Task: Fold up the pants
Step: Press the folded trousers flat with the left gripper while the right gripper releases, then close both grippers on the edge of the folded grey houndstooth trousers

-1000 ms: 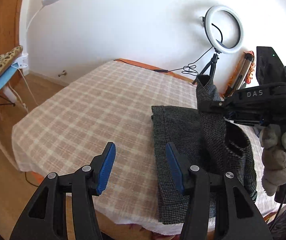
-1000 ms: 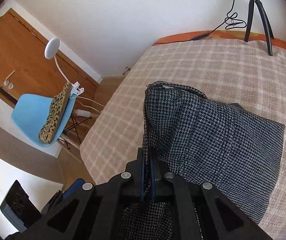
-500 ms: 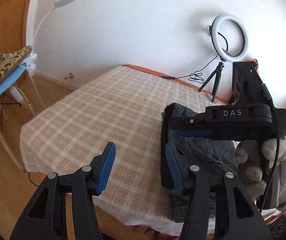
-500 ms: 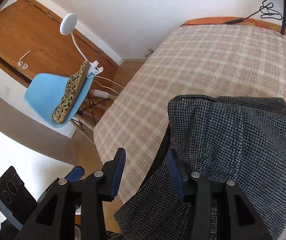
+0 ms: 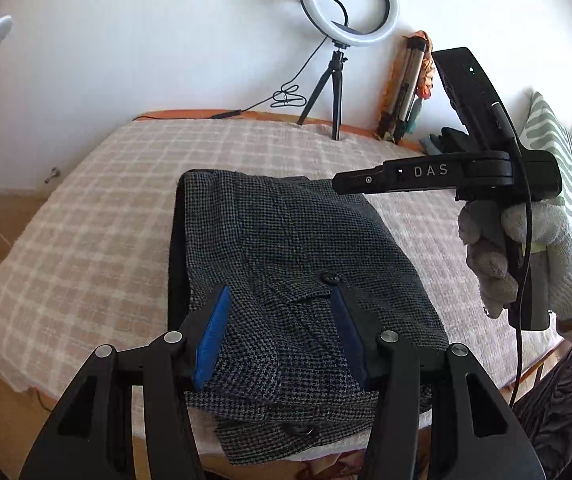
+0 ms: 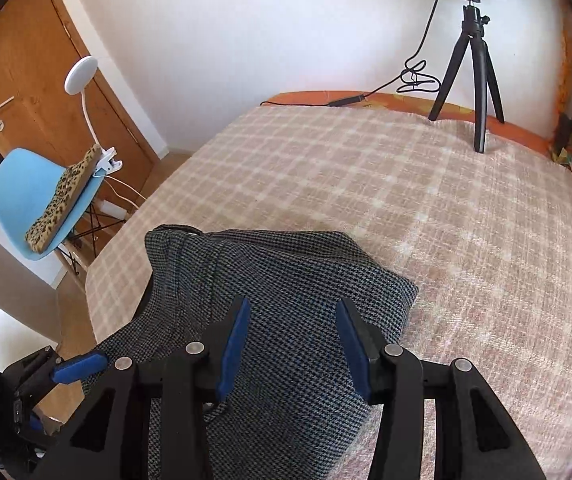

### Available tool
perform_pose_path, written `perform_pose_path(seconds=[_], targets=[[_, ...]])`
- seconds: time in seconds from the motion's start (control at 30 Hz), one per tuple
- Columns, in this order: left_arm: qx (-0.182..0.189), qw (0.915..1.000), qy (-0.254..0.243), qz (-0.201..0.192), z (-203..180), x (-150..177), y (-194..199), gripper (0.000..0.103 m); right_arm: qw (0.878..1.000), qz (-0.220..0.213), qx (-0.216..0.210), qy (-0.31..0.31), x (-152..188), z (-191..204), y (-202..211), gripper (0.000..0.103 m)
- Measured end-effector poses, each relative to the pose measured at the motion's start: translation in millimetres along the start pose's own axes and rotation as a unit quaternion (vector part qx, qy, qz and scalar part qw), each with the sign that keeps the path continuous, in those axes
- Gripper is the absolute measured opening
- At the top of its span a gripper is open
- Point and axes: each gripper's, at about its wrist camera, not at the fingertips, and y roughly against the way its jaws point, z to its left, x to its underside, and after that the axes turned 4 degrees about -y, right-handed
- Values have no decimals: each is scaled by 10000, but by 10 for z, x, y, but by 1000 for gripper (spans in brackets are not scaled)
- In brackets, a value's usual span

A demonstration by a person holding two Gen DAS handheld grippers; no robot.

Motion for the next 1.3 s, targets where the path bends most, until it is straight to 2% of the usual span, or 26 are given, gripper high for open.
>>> perform_pose_path(seconds=[0.23,0.33,0.47,0.53,0.6,0.63,0.7,0.8,0.83,0.87,0.93,1.03,1.1,1.2,1.3], targets=[[21,9987,-44,506,43,237,-192,51,9987,329,61,-389,-110,-180,-472,46],[26,9988,-148,474,43,279,-160,51,9985,309,129,-440,-118,-203,-553,45],[72,9993,19,369,101,239,-59,51,9985,262,29,-469,-119,-215,-465,46],[56,9997,161,183,161,187,47,52,9981,196,-38,-583,-95,-271,-345,54],[135,9988,460,57,276,90,83,57,9977,129,-99,-659,-30,-334,-195,67],[231,9974,685,16,358,53,110,63,9975,99,-158,-682,16,-363,-118,68],[389,9938,1044,2,510,-30,115,64,9966,112,-342,-747,129,-431,9,74],[504,9908,1256,56,682,-202,28,65,9926,177,-630,-1020,307,-561,108,80],[601,9896,1300,115,725,-248,-23,69,9901,211,-770,-1150,369,-614,121,80],[764,9875,1362,199,770,-295,-97,74,9873,251,-906,-1283,431,-669,121,80],[1050,9809,1595,358,848,-350,-263,75,9800,338,-1177,-1568,546,-754,83,81],[1516,9645,2078,596,974,-338,-516,75,9695,439,-1518,-1875,688,-854,16,81],[1622,9569,2291,741,1030,-298,-656,75,9667,390,-1639,-1928,757,-890,8,81],[1706,9538,2283,954,1062,-262,-783,75,9628,318,-1818,-1972,773,-919,22,82],[1783,9486,2436,953,1114,-250,-815,75,9589,312,-1983,-2003,805,-986,28,82]])
